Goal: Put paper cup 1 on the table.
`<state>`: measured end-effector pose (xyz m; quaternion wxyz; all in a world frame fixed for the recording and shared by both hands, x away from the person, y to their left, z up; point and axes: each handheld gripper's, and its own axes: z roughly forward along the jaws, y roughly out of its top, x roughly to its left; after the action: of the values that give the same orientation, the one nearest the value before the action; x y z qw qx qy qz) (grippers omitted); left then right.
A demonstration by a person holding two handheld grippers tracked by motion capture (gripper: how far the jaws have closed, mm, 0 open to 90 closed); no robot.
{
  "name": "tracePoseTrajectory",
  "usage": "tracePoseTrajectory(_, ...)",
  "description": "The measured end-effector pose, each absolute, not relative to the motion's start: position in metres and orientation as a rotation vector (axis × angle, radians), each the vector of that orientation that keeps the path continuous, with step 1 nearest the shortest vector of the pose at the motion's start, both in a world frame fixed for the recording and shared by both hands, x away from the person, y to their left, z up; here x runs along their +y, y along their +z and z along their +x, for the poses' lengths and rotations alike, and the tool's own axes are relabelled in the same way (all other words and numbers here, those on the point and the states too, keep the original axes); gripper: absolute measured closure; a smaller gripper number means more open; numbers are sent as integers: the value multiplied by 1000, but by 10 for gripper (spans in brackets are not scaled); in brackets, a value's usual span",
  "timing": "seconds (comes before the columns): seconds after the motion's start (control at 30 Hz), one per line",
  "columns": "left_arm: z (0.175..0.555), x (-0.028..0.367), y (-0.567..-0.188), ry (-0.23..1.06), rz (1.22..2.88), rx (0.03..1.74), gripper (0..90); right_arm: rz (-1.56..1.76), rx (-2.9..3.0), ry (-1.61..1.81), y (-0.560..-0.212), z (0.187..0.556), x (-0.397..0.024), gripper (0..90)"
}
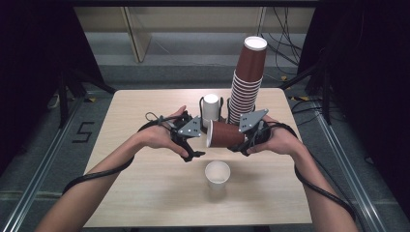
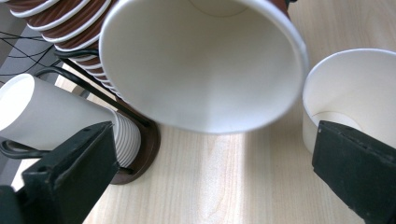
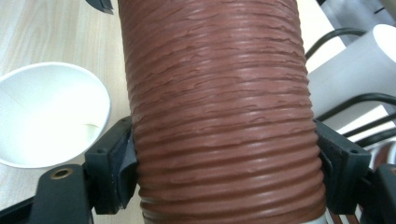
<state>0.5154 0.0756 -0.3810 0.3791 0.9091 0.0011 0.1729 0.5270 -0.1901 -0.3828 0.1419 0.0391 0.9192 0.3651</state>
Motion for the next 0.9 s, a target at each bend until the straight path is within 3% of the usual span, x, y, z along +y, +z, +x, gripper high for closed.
tracePoseTrajectory(0.9, 511, 91, -394, 430, 2207, 118, 0, 256, 2498, 1235, -407, 523, -209, 220)
